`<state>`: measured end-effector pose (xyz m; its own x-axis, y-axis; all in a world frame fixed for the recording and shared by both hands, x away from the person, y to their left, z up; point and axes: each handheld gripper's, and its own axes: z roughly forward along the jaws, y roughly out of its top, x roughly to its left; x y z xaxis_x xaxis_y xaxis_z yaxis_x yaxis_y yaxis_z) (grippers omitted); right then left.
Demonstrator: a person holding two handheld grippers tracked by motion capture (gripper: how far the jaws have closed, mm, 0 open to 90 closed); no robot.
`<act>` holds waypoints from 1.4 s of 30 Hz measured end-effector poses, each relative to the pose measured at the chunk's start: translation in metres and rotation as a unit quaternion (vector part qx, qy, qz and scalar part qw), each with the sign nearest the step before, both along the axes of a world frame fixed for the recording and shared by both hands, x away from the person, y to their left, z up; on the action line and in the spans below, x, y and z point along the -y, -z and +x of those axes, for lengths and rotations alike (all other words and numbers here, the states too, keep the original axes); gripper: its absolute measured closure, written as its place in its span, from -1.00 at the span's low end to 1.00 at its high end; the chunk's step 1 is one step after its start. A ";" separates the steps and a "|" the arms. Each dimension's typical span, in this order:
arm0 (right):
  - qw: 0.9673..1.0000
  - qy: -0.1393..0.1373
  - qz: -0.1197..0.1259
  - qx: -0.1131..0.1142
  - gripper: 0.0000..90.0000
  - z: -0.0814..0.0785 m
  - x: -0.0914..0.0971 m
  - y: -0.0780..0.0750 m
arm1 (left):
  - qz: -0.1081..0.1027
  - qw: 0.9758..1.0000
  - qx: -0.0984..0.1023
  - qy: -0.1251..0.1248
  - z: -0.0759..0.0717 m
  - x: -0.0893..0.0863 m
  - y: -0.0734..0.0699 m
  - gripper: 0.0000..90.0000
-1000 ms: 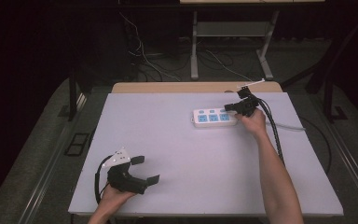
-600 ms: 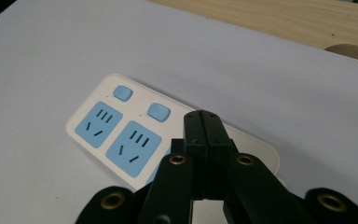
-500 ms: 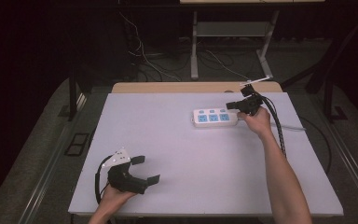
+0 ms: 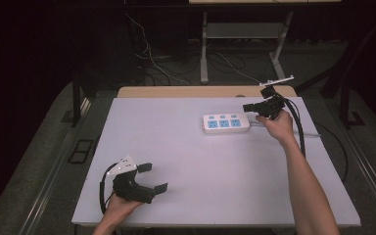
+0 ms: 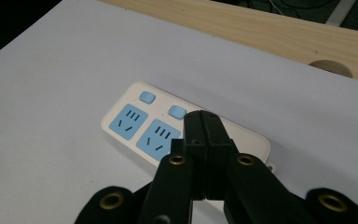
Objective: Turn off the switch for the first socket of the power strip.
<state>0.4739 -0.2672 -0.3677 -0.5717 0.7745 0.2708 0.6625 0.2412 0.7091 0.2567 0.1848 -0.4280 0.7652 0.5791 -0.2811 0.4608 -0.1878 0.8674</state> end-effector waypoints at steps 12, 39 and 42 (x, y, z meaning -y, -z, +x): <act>1.000 0.005 0.014 0.009 0.89 -0.021 0.012 -0.014 | -0.001 1.000 0.000 -0.001 0.000 0.000 0.000 -1.00; 0.998 0.014 0.053 0.038 -1.00 -0.097 0.026 -0.030 | -0.004 1.000 -0.005 -0.006 -0.003 0.001 0.001 -1.00; 0.997 0.005 0.060 0.040 -1.00 -0.107 0.027 -0.029 | -0.004 1.000 -0.005 -0.006 -0.003 0.002 0.001 -1.00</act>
<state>0.3668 -0.2941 -0.3388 -0.5873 0.7452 0.3159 0.6053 0.1454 0.7826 0.2533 0.1831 -0.4293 0.7548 0.5864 -0.2939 0.4725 -0.1753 0.8637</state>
